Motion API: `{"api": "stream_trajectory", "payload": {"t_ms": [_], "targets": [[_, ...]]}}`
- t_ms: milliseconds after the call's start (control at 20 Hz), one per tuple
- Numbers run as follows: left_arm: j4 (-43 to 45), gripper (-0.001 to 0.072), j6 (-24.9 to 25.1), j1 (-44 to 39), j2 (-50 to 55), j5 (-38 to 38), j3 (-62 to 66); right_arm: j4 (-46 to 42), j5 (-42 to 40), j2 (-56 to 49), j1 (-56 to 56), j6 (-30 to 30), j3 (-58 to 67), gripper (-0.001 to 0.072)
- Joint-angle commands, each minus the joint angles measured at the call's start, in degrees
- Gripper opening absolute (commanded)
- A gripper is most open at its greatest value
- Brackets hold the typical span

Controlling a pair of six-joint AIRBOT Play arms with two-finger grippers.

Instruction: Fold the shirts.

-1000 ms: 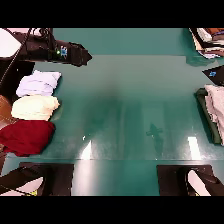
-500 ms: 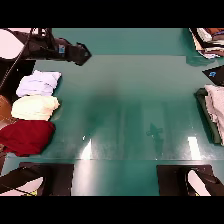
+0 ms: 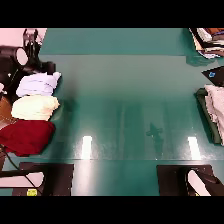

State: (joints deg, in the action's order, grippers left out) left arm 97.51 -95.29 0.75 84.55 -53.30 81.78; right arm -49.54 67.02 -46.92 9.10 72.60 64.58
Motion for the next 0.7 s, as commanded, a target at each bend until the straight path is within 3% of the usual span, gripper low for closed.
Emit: {"api": "stream_trajectory", "payload": {"t_ms": [0,250,300,350,400,650], "targets": [[0.85,0.0554,-0.72,6.05,7.02,0.98,-1.31,0.00,0.76,0.04,-0.04,0.02,0.07,0.0018],[1.05,0.0550,-0.74,8.35,9.75,2.58,-1.29,0.00,2.08,0.04,-0.04,0.02,0.07,0.0018],[1.03,0.0385,-0.72,8.35,9.66,2.29,-1.14,0.00,2.08,0.04,-0.04,0.02,0.07,0.0018],[1.01,0.0102,-0.72,8.35,9.66,1.44,-0.46,0.02,1.99,0.04,-0.04,0.02,0.07,0.0019],[0.90,0.0034,-0.61,8.35,9.53,-0.26,0.85,0.04,1.92,0.04,-0.04,0.02,0.07,0.0019],[-0.74,0.0026,1.75,7.76,-0.28,-6.56,12.22,1.92,-0.37,0.02,-0.04,0.02,1.29,0.0018]]}}
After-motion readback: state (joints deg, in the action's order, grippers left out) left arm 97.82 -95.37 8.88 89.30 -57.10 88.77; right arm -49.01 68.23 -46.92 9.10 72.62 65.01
